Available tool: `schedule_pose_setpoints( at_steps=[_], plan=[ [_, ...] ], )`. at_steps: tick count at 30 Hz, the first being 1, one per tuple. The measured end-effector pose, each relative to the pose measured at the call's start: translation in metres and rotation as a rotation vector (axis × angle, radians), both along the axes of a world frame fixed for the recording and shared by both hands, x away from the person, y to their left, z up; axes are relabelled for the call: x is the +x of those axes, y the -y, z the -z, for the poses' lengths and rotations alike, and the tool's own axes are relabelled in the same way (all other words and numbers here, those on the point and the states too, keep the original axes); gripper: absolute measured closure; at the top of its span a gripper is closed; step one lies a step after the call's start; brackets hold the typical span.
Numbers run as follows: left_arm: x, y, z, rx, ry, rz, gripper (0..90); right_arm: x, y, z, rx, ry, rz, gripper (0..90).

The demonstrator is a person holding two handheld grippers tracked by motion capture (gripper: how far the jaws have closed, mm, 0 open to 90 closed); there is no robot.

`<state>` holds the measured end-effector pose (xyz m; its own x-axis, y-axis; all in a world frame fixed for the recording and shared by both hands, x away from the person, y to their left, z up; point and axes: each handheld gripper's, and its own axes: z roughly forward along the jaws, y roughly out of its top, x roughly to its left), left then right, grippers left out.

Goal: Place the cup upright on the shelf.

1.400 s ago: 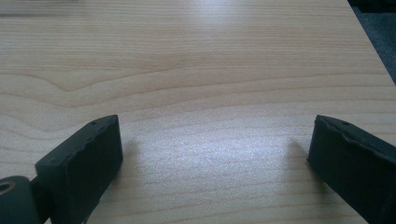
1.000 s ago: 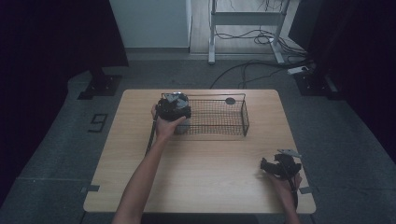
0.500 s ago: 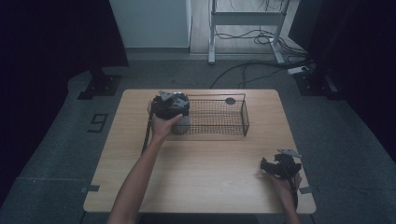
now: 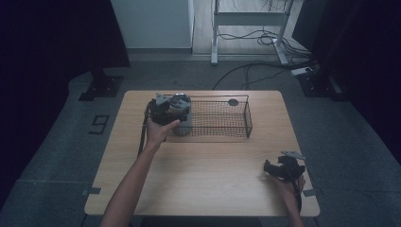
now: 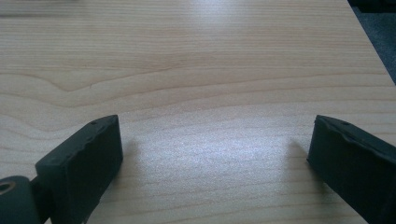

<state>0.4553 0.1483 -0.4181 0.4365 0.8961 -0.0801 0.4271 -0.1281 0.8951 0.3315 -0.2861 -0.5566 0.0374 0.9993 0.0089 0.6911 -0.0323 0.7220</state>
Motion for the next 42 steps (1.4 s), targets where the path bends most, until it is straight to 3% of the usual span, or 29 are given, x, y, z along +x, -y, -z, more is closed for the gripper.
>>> schedule_pose_setpoints(
  at_steps=[10,22,33,42],
  plan=[
    [-0.018,-0.007,0.001,0.049,0.007,-0.003,1.4,0.0,0.0,0.0,-0.002,0.001,-0.002,2.9],
    [-0.045,-0.02,0.007,0.062,0.041,0.017,1.8,0.0,0.0,0.0,0.001,0.0,0.001,2.9],
    [-0.073,-0.035,0.02,0.071,0.02,0.038,2.9,0.0,0.0,0.0,0.002,-0.001,0.002,2.9],
    [-0.102,-0.042,0.031,0.065,0.007,0.084,3.7,0.0,0.0,0.0,0.001,-0.001,0.002,2.9]
  ],
)
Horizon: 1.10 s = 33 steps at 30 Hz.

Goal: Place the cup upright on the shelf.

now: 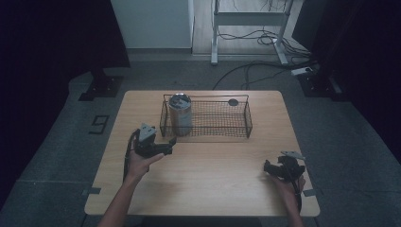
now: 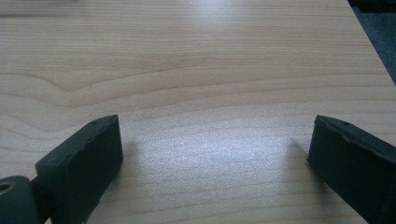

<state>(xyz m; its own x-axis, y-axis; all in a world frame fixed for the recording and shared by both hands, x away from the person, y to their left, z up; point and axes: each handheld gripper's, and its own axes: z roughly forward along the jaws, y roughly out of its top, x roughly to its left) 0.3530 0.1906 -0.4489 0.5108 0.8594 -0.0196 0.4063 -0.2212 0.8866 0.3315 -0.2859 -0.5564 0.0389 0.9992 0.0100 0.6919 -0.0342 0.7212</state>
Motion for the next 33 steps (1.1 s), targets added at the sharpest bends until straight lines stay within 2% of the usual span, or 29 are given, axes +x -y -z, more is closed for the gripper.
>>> schedule_pose_setpoints(
  at_steps=[9,13,17,24,33],
  plan=[
    [-0.03,-0.006,0.015,0.012,-0.023,0.03,3.8,0.0,0.0,0.0,0.0,0.0,0.0,2.9],
    [-0.046,-0.013,0.026,-0.01,-0.044,0.032,3.9,0.0,0.0,0.0,0.0,0.0,0.0,3.0],
    [-0.053,-0.018,0.034,-0.023,-0.059,0.022,4.0,0.0,0.0,0.0,0.0,0.0,0.0,2.9],
    [-0.058,-0.027,0.047,-0.046,-0.09,-0.011,4.8,0.0,0.0,0.0,0.0,0.0,0.0,2.9],
    [-0.058,-0.026,0.047,-0.061,-0.09,-0.011,5.3,0.0,0.0,0.0,0.0,0.0,0.0,2.9]
  ],
)
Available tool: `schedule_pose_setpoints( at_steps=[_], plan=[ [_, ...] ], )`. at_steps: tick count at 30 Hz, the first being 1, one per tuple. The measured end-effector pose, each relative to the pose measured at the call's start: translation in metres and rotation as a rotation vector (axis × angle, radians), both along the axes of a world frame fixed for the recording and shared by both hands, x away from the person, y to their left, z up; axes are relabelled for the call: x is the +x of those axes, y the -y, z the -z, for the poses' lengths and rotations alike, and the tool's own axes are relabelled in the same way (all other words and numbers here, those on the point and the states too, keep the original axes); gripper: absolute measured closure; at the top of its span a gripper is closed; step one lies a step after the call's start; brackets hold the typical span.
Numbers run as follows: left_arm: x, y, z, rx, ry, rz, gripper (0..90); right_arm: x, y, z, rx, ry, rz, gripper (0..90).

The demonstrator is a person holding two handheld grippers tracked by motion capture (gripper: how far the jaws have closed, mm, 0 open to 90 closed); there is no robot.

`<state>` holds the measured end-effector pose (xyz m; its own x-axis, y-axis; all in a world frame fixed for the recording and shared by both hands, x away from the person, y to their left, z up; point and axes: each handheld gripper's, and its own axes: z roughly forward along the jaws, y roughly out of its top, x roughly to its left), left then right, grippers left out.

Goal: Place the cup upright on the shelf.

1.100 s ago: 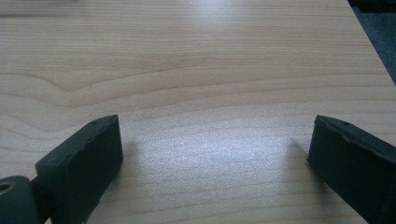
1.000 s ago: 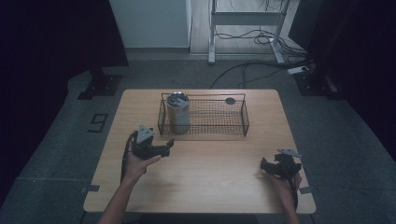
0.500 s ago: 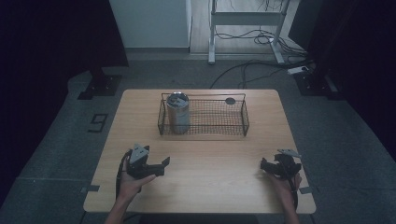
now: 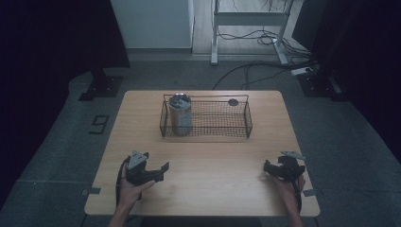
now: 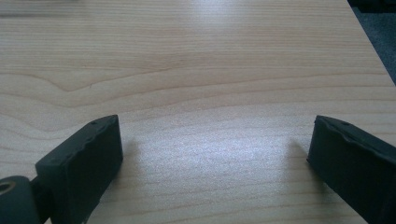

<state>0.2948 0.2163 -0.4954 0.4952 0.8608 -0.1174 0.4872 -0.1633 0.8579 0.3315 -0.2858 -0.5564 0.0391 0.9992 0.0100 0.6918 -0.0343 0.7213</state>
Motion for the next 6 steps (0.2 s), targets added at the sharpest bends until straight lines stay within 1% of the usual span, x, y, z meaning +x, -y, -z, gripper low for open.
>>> schedule_pose_setpoints(
  at_steps=[6],
  plan=[
    [0.0006,0.0011,0.0015,0.002,-0.007,0.002,5.5,0.0,0.0,0.0,0.0,0.0,0.0,2.9]
  ],
)
